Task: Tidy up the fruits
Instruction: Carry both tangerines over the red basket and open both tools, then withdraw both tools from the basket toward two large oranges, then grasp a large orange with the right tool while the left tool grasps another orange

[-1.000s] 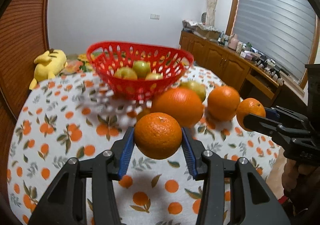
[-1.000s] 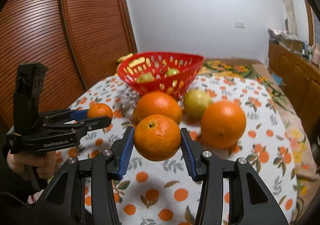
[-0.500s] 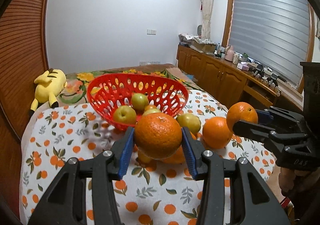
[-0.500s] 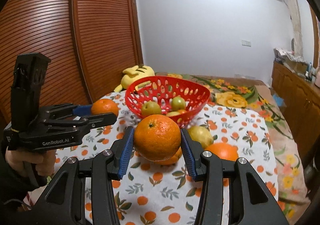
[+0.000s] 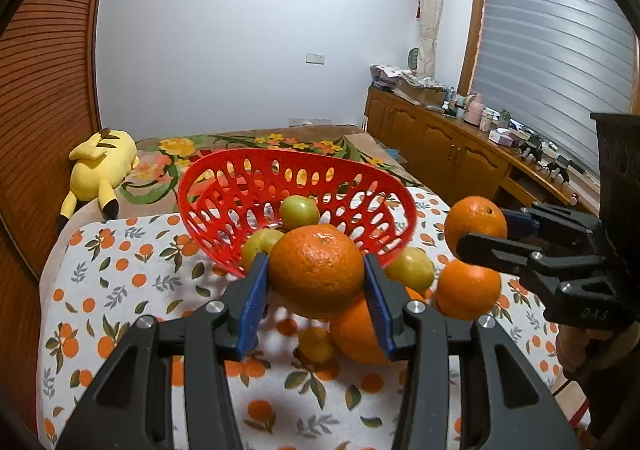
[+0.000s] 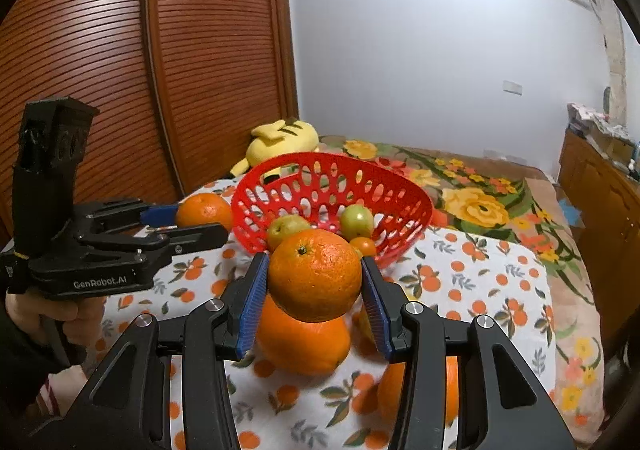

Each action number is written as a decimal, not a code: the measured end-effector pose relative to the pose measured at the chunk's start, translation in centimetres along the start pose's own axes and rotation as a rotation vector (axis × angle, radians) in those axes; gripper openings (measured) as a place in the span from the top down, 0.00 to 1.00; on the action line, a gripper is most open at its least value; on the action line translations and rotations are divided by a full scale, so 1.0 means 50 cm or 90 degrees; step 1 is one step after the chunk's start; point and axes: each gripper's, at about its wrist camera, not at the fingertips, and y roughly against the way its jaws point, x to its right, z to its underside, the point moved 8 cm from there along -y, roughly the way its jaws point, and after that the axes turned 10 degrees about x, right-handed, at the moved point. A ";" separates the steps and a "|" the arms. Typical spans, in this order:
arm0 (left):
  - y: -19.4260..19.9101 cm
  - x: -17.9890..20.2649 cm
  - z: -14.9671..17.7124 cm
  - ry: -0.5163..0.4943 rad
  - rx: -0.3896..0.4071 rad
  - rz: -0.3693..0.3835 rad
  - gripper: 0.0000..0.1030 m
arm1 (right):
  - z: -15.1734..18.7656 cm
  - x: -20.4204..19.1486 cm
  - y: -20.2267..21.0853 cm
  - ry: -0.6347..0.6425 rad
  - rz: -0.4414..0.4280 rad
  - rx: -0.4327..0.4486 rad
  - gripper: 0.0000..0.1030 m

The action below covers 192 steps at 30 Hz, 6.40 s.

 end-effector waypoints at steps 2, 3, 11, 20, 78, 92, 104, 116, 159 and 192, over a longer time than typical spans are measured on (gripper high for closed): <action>-0.018 -0.005 -0.006 -0.001 -0.005 -0.002 0.57 | -0.011 0.009 -0.020 0.005 -0.003 -0.003 0.55; -0.030 -0.009 -0.010 -0.002 -0.007 -0.003 0.57 | -0.014 0.012 -0.026 0.007 -0.004 -0.004 0.55; -0.101 -0.044 -0.032 0.006 -0.027 -0.013 0.57 | -0.036 0.045 -0.114 0.027 -0.018 -0.041 0.55; -0.162 -0.070 -0.048 0.006 -0.049 -0.023 0.57 | -0.022 0.066 -0.174 0.024 -0.040 -0.081 0.55; -0.161 -0.080 -0.072 -0.003 -0.053 -0.030 0.52 | 0.000 0.092 -0.080 0.002 0.010 -0.077 0.51; -0.060 -0.018 -0.008 -0.004 -0.043 -0.005 0.46 | 0.062 0.111 0.023 -0.036 0.073 -0.062 0.39; -0.025 0.048 0.046 -0.014 -0.054 0.023 0.44 | 0.118 0.146 0.070 -0.056 0.129 -0.058 0.23; -0.052 0.092 0.079 -0.022 -0.083 0.046 0.42 | 0.179 0.176 0.039 -0.083 0.135 -0.091 0.20; -0.120 0.130 0.110 -0.072 -0.105 0.026 0.29 | 0.263 0.154 0.045 -0.144 0.096 -0.121 0.17; -0.199 0.154 0.174 -0.084 -0.176 0.012 0.16 | 0.280 0.147 0.072 -0.116 0.121 -0.083 0.16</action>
